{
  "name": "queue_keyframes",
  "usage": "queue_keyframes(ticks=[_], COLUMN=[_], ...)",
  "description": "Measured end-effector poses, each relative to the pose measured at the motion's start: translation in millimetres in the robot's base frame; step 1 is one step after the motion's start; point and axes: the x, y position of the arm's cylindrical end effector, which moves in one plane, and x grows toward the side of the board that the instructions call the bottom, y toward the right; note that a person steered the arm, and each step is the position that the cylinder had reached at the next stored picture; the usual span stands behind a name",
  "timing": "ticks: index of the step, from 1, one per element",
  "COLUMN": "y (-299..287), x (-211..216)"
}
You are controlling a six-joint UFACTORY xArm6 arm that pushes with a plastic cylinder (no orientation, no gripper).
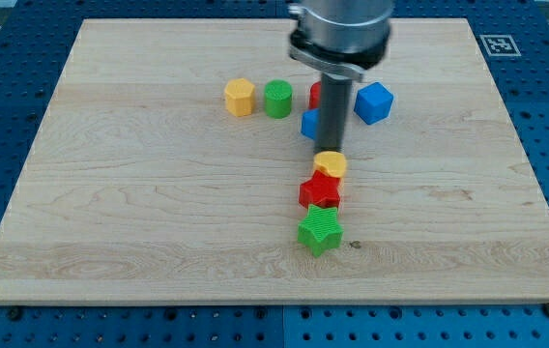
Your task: Move the blue triangle to the top left side of the yellow hexagon
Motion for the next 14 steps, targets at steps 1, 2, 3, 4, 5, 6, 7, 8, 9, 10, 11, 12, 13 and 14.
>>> queue_keyframes(ticks=[1, 2, 3, 4, 5, 6, 7, 8, 9, 10, 11, 12, 13, 14], y=[33, 46, 28, 25, 8, -3, -27, -60, -102, -144, -166, -177, -178, -178], x=[15, 8, -18, -19, -37, -43, -42, -41, -41, -37, -37, -45, -65, -82])
